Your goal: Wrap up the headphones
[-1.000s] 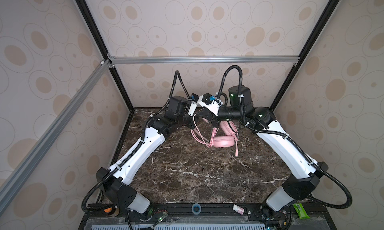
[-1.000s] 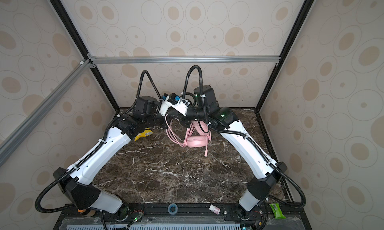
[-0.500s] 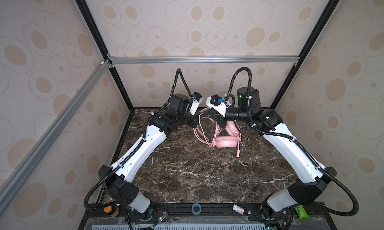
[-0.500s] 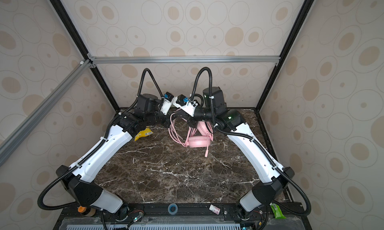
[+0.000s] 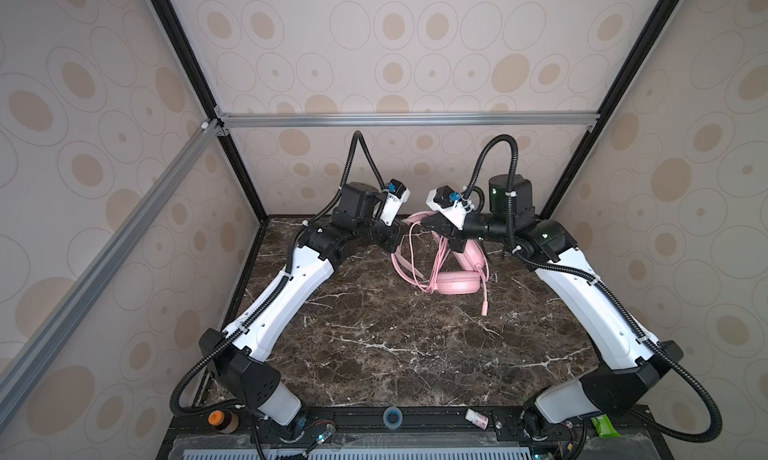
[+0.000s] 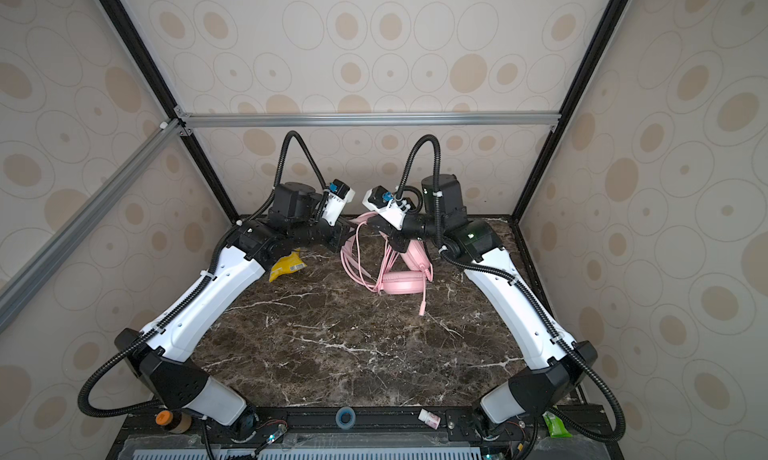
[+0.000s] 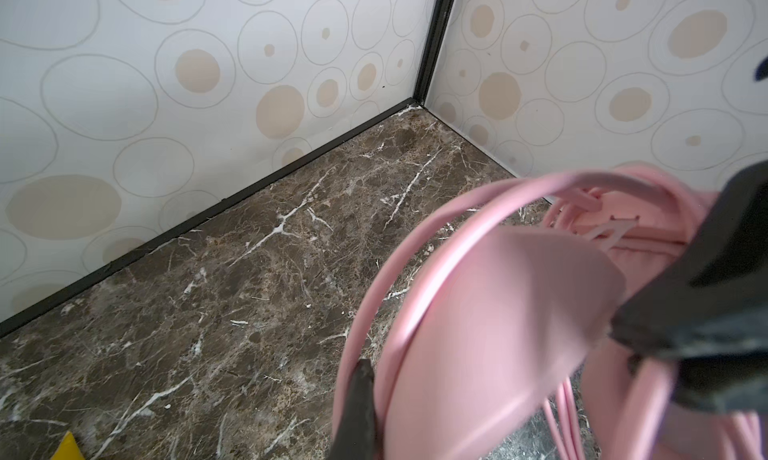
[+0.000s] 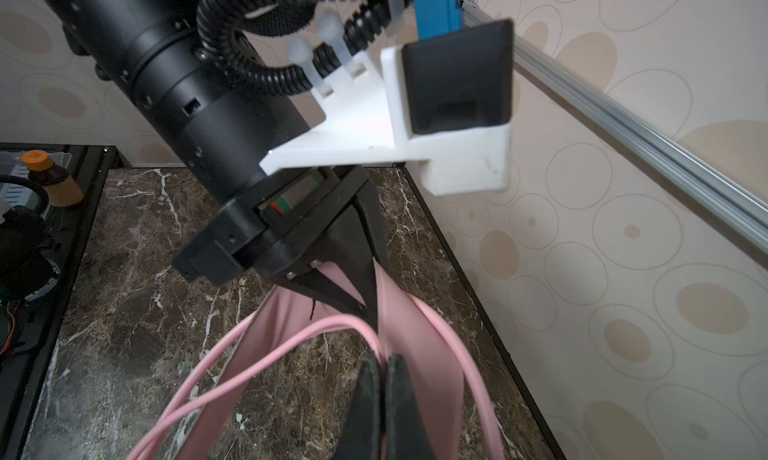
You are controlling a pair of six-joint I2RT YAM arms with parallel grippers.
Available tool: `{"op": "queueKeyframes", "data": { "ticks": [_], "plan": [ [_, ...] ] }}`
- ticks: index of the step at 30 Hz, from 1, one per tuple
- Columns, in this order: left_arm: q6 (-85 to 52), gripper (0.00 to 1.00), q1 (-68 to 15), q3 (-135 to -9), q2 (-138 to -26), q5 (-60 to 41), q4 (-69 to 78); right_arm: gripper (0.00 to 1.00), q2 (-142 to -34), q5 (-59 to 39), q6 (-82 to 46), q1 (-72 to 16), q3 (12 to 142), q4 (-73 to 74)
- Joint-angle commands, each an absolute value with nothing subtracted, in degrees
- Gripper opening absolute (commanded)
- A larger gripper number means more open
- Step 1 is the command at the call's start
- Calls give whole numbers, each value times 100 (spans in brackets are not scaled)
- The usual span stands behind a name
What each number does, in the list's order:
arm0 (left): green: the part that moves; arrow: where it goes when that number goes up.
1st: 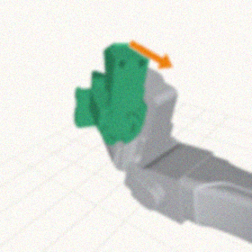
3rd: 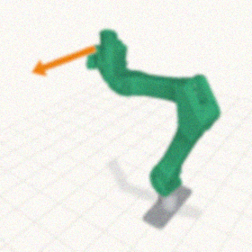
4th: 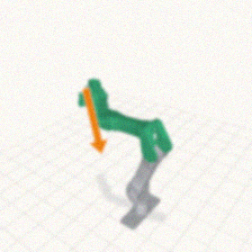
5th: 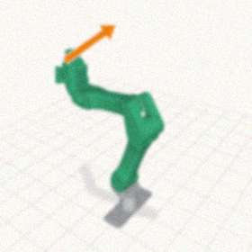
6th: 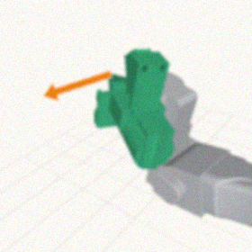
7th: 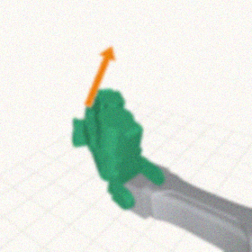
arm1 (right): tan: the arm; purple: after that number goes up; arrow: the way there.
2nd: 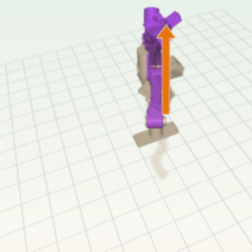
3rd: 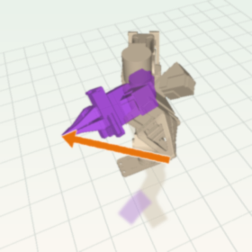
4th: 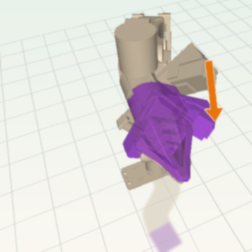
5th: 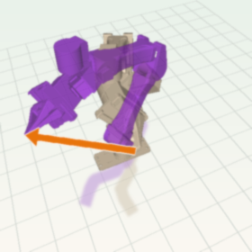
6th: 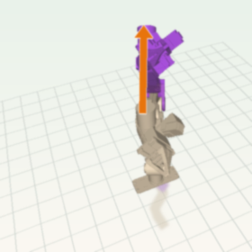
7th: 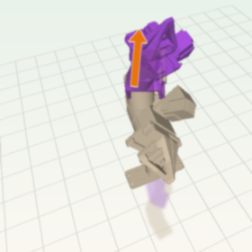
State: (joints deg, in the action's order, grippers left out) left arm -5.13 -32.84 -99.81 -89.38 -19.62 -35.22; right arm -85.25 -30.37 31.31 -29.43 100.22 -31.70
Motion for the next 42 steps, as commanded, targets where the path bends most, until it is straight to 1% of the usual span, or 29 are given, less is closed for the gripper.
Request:
{"op": "queueKeyframes", "data": {
  "ticks": [1, 3, 5, 7, 10, 13, 14, 22, 29, 33, 36, 40, 42],
  "plan": [
    [-813, 0, -3290, -10458, -8813, -2663, -3144, 1, -8500, -3199, 3166, -2870, 9929, -3085],
    [-833, 0, -3298, -10461, -8824, -2663, -3155, 1, -8521, -3264, 3058, -2868, 9902, -2952],
    [-852, 0, -3297, -10451, -8812, -2883, -3127, 1, -8542, -3272, 3057, -2873, 9879, -2909],
    [-867, 0, -3288, -10459, -8791, -2942, -3094, 5, -8559, -3192, 3148, -2870, 9853, -2960],
    [-878, 0, -3294, -10476, -8789, -2959, -3116, 14, -8515, -3024, 3316, -2867, 9781, -3017],
    [-896, 0, -3296, -10477, -8798, -2956, -3120, 29, -8446, -2855, 3518, -2869, 9708, -3113],
    [-905, 0, -3290, -10483, -8814, -2952, -3120, 32, -8422, -2787, 3580, -2871, 9673, -3139],
    [-967, 0, -3291, -10646, -8947, -2944, -3225, 35, -8295, -2500, 3665, -2849, 9472, -3102],
    [-1011, 0, -3281, -10687, -8987, -2802, -3374, 36, -8196, -2479, 3404, -2826, 9466, -2999],
    [-1016, 0, -3277, -10688, -9033, -2729, -3445, 39, -8121, -2529, 3203, -2828, 9465, -2906],
    [-1044, 0, -3265, -10692, -9070, -2475, -3471, 41, -8081, -2544, 3108, -2821, 9513, -2866],
    [-1072, 0, -3252, -10688, -9101, -2296, -3481, 50, -8020, -2649, 2936, -2826, 9634, -2819],
    [-1100, 0, -3260, -10648, -9056, -2268, -3418, 52, -7957, -2712, 2681, -2812, 9720, -2726]
  ]
}}
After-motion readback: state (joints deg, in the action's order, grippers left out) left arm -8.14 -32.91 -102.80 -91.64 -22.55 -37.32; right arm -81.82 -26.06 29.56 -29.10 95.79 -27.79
